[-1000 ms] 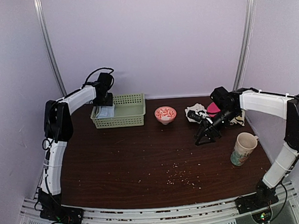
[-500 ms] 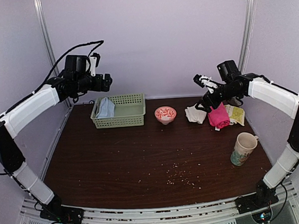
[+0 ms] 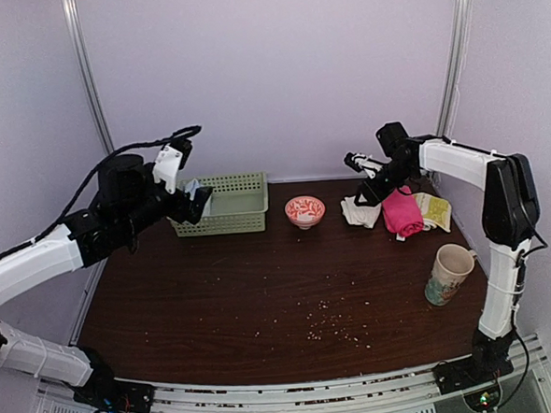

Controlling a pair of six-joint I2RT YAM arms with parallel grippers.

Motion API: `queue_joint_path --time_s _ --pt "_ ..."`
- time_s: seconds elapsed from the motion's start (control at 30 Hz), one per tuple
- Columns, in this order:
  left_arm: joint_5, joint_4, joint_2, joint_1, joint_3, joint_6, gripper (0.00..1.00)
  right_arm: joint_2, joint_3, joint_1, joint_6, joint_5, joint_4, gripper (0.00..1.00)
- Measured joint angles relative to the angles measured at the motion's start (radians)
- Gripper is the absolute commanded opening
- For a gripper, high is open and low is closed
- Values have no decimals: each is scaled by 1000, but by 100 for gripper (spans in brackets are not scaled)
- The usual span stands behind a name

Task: Roll the towels
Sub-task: Pick up the towel from the towel pile.

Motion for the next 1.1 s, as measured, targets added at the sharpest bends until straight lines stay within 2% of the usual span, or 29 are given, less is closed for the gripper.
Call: queue_joint_path --time_s 0.13,0.27,0.37,0.4,0.47,0.83,1.1 --pt "-231 95 -85 69 -84 -48 98 68 36 35 -26 71 -58 39" --pt "-301 124 -81 102 -83 -77 94 119 92 103 -55 203 -90 35" --pt "-283 122 -73 100 -83 -79 85 164 117 136 -68 276 -102 32" --pt "-269 121 -71 99 -84 -79 78 180 121 141 -71 297 -105 31" --pt "-232 116 -62 99 -83 -68 74 211 123 141 -73 336 -118 30" --pt "-123 45 -6 98 -64 -45 73 254 153 133 -70 434 -167 28" --pt "-92 32 -4 98 -61 -43 72 252 166 149 -77 482 -168 31"
